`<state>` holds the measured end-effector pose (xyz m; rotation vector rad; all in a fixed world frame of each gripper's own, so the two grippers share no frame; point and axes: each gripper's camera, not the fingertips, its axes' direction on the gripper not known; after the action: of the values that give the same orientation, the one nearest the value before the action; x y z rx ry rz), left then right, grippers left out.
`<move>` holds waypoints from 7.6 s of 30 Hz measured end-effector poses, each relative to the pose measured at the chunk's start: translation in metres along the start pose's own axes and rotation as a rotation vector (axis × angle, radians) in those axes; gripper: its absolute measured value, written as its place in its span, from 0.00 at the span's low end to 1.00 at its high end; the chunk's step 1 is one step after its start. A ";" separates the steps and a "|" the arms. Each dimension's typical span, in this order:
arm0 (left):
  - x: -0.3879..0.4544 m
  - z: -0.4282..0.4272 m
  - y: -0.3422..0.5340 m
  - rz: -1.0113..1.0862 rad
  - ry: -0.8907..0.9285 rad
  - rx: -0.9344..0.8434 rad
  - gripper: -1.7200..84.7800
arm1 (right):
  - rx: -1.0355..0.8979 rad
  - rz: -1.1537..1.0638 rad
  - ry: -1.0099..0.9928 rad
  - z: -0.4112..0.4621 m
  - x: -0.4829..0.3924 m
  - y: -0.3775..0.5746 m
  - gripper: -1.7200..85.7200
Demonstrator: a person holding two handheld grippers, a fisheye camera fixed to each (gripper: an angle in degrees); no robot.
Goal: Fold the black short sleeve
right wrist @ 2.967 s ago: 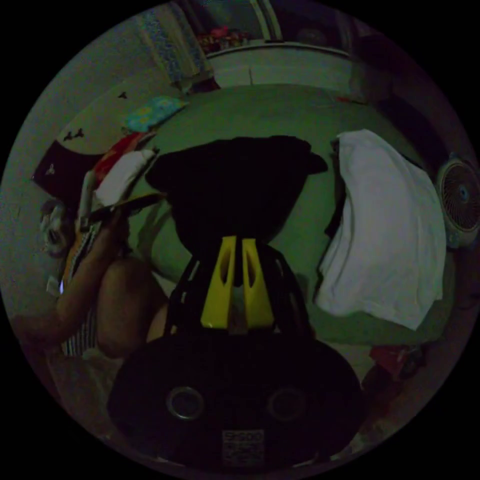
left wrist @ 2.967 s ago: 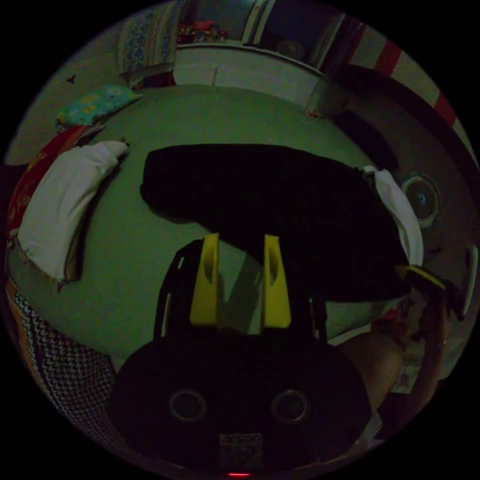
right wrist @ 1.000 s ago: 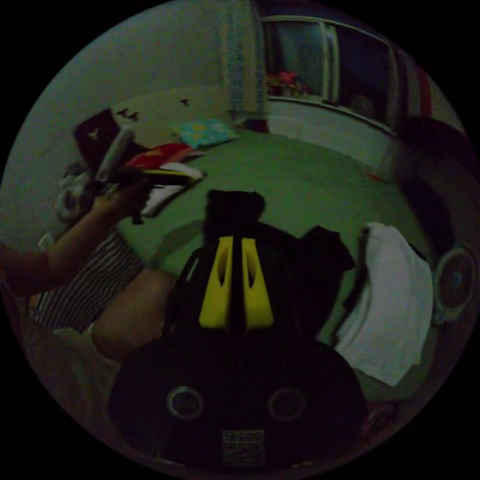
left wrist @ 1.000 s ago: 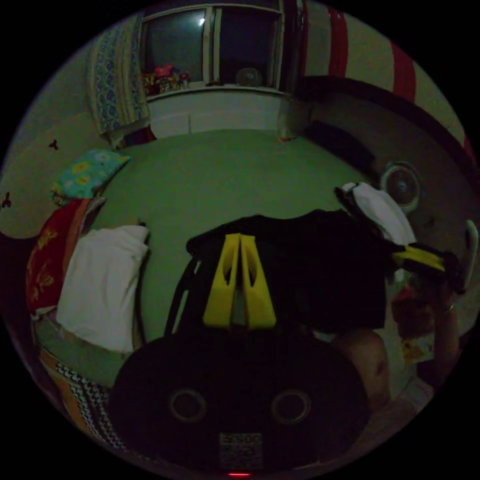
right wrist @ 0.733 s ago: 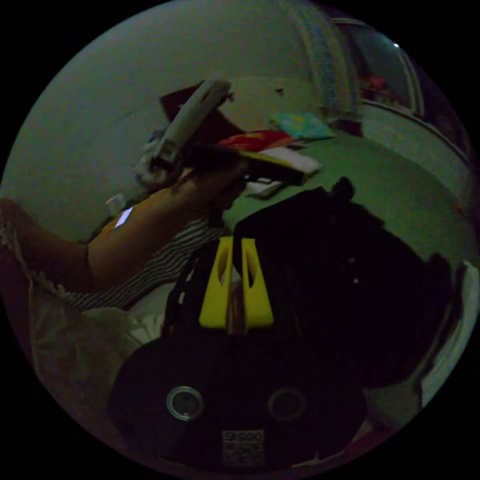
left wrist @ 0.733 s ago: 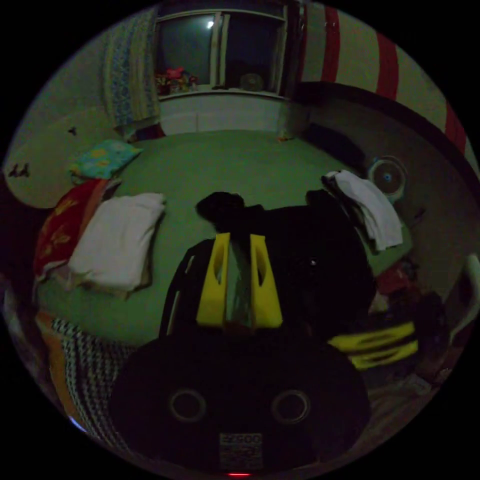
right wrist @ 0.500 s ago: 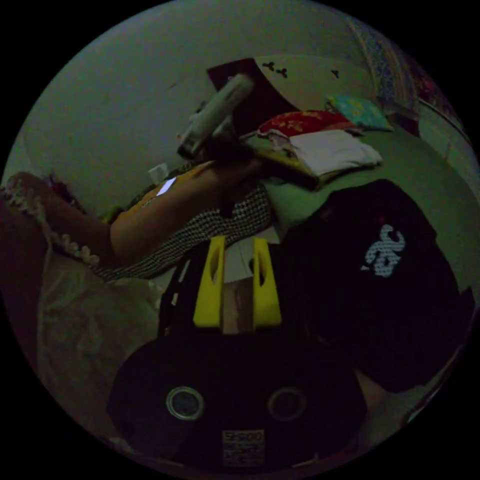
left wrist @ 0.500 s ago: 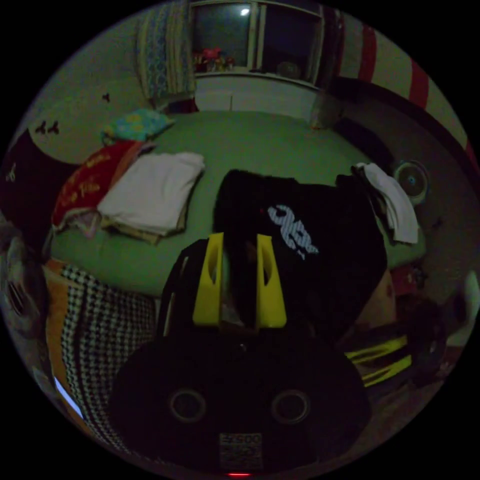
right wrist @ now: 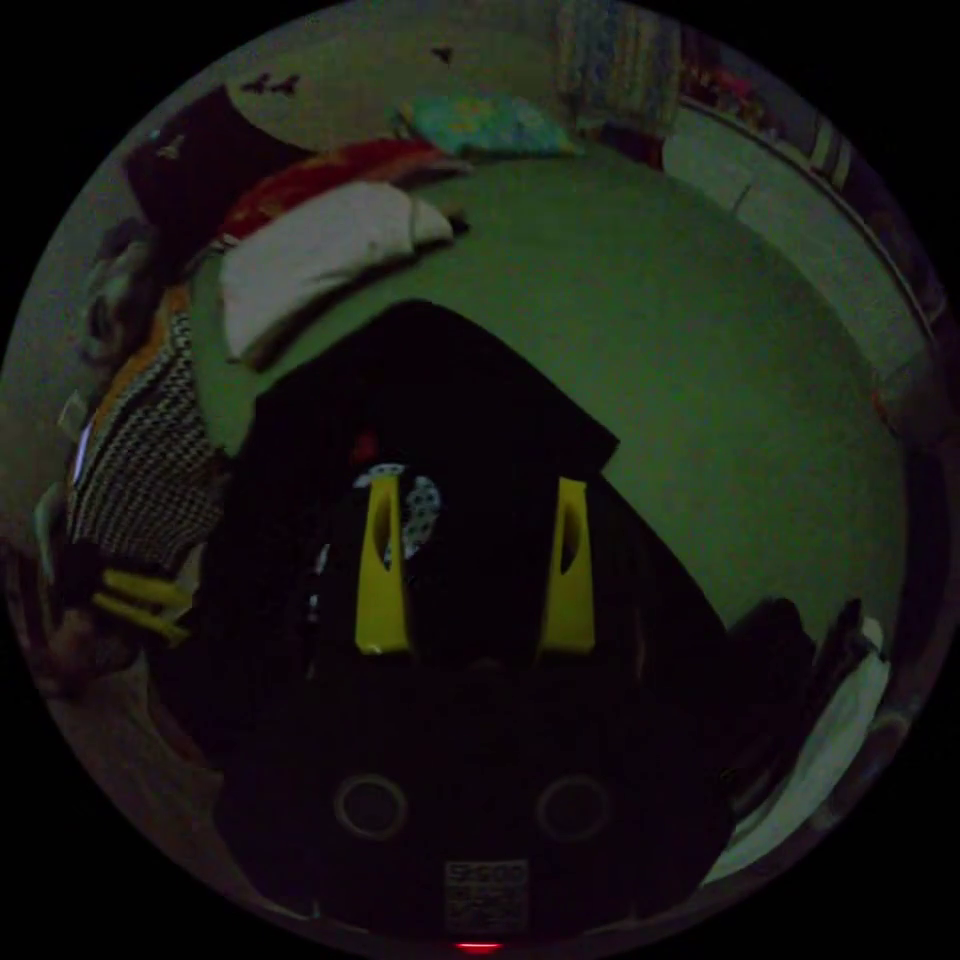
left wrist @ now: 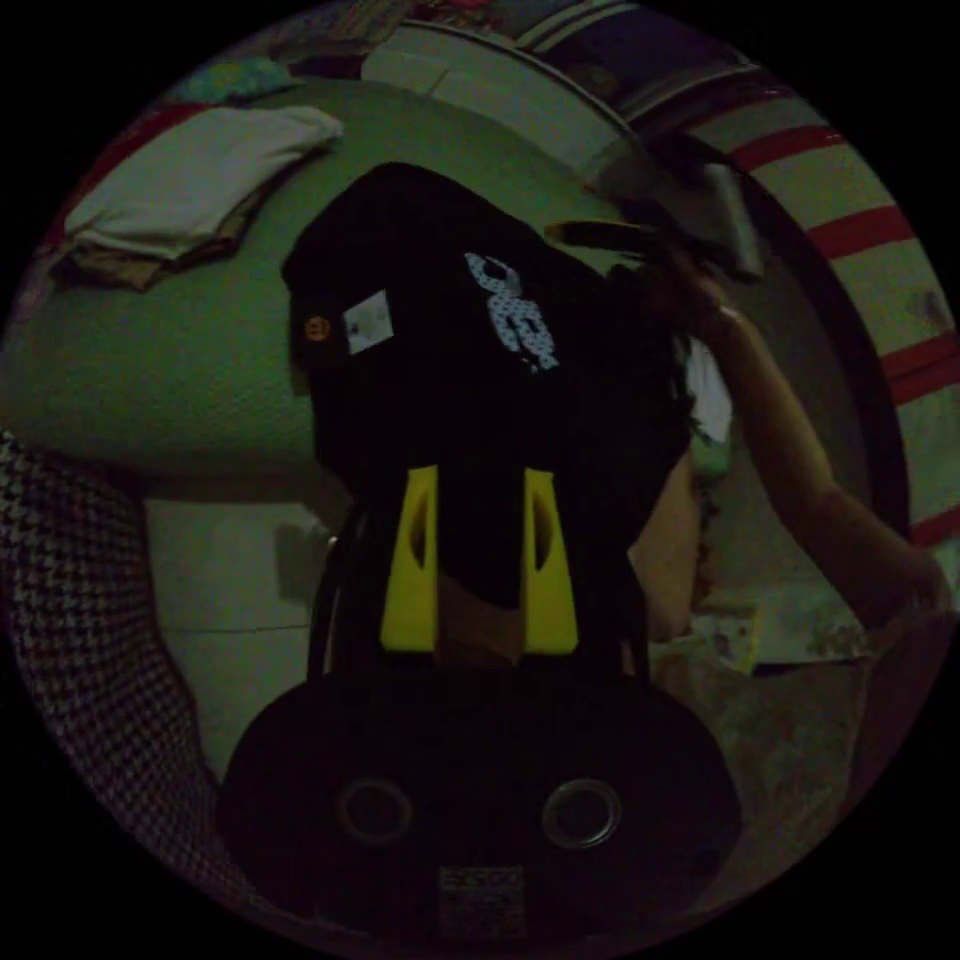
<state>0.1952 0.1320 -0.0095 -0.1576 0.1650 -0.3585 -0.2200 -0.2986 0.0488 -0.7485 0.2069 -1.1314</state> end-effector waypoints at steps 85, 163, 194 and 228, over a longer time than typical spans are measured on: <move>-0.011 -0.167 -0.170 0.231 -0.326 0.071 0.03 | 0.318 0.335 0.032 -0.298 0.068 0.350 0.00; -0.057 0.044 -0.372 -0.352 -0.483 0.493 0.06 | -0.074 0.842 0.274 -0.256 0.243 0.298 0.04; 0.009 0.154 -0.445 -0.062 -0.414 0.344 0.01 | 0.019 0.421 0.359 -0.064 0.327 -0.046 0.09; 0.054 0.234 -0.512 0.105 -0.449 0.200 0.01 | -0.004 0.531 0.404 -0.143 0.282 0.188 0.02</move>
<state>0.1179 -0.3317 0.3046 -0.0286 -0.3044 -0.2258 -0.0300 -0.5671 -0.1165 -0.4205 0.7061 -0.7597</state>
